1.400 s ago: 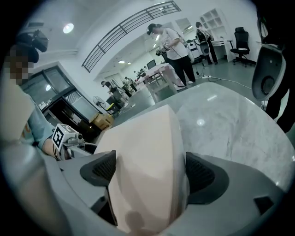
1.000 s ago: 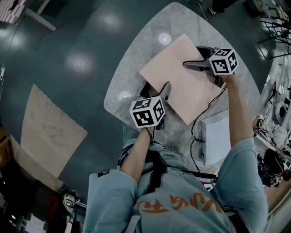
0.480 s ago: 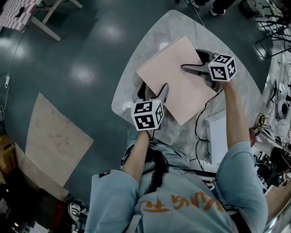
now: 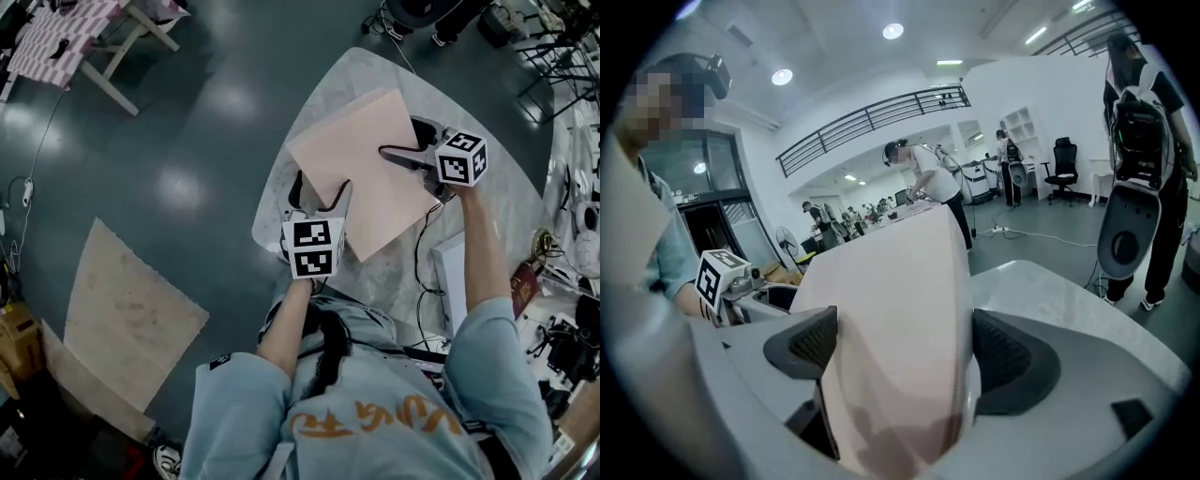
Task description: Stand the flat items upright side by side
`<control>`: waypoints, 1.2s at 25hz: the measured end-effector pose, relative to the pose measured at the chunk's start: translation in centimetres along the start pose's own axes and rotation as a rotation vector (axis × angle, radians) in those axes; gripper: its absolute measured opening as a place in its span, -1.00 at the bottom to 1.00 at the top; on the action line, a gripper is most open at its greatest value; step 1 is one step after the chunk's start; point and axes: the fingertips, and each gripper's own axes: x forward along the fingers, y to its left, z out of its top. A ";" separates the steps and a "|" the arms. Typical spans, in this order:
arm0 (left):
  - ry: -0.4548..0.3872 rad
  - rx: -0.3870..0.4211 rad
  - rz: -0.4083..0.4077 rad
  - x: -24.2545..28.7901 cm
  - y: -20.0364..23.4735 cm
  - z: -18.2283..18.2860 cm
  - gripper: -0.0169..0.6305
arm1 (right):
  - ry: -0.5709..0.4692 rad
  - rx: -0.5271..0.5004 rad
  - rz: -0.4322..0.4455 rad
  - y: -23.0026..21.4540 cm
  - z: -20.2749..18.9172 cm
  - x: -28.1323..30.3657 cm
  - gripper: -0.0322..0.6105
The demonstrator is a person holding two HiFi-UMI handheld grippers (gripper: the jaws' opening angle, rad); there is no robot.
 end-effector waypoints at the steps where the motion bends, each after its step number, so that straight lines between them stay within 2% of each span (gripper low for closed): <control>1: -0.008 0.028 0.003 -0.4 -0.1 0.4 0.29 | -0.018 -0.002 -0.003 0.4 0.2 -0.3 0.51; 4: -0.031 0.094 0.006 -1.8 -0.4 1.5 0.29 | -0.065 -0.014 -0.020 1.8 0.9 -1.2 0.51; 8: -0.072 0.143 0.028 -3.2 -1.0 2.7 0.30 | -0.111 -0.058 -0.039 3.3 1.9 -2.5 0.51; 14: -0.121 0.151 0.048 -4.7 -2.8 2.6 0.32 | -0.171 -0.095 -0.058 5.0 1.3 -4.8 0.51; 22: -0.221 0.189 0.138 -9.1 -6.9 2.4 0.32 | -0.253 -0.181 -0.049 8.3 -0.5 -9.2 0.51; 30: -0.325 0.220 0.171 -13.1 -11.2 1.2 0.27 | -0.290 -0.248 -0.057 10.9 -2.7 -13.0 0.51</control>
